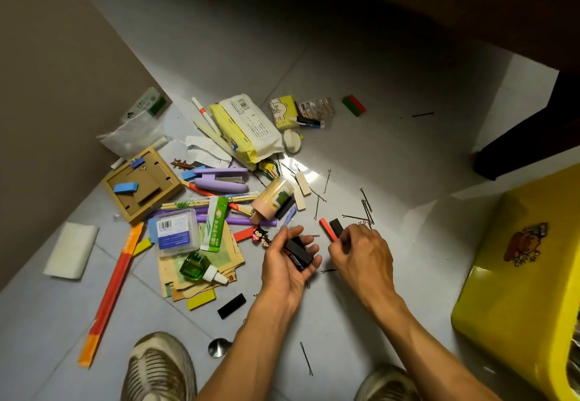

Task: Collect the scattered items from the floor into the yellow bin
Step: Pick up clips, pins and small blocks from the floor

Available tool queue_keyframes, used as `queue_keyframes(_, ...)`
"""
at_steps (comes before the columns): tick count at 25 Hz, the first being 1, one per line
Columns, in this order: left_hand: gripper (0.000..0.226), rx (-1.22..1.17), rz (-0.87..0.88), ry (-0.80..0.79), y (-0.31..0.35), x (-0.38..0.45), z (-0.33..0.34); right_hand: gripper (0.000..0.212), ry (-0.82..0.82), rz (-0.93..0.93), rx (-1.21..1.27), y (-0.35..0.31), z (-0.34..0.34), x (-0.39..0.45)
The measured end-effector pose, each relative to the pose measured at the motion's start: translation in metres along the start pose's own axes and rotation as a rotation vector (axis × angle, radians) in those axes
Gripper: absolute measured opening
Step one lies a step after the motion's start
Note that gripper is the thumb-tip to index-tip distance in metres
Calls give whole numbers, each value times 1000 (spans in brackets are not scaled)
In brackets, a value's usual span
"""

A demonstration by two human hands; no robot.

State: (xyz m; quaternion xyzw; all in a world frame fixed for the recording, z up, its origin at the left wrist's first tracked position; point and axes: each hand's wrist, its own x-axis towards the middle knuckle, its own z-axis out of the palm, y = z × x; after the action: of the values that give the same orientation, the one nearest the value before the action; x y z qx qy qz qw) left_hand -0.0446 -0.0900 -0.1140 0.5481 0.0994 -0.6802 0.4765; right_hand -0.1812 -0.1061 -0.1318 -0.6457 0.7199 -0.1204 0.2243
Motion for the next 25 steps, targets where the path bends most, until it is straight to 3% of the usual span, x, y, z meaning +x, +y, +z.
queue_keyframes(3,39,-25,3,-1,-1,0,-3,28,-121,90,-62,2,6,5)
queue_keyframes(6,39,-21,23,7,-1,0,-13,21,-106,136,-4,-6,-2,7)
queue_keyframes(10,43,-68,40,-16,1,2,-17,20,-206,-61,429,-29,-15,-23)
queue_keyframes(12,43,-98,41,-31,1,1,-19,24,-240,-168,497,-32,-14,-28)
queue_keyframes(15,35,-114,57,-35,6,-5,-29,37,-176,-276,159,-26,1,-9)
queue_keyframes(17,33,-117,74,-12,13,-9,-39,31,-240,-332,-110,-30,12,9)
queue_keyframes(19,33,-131,100,-8,19,-12,-50,29,-270,-286,-172,-39,14,19)
queue_keyframes(23,41,-135,119,3,20,-14,-52,30,-179,-279,417,-47,3,-12)
queue_keyframes(25,35,-143,132,-1,17,-17,-47,26,-161,-208,370,-38,3,-32)
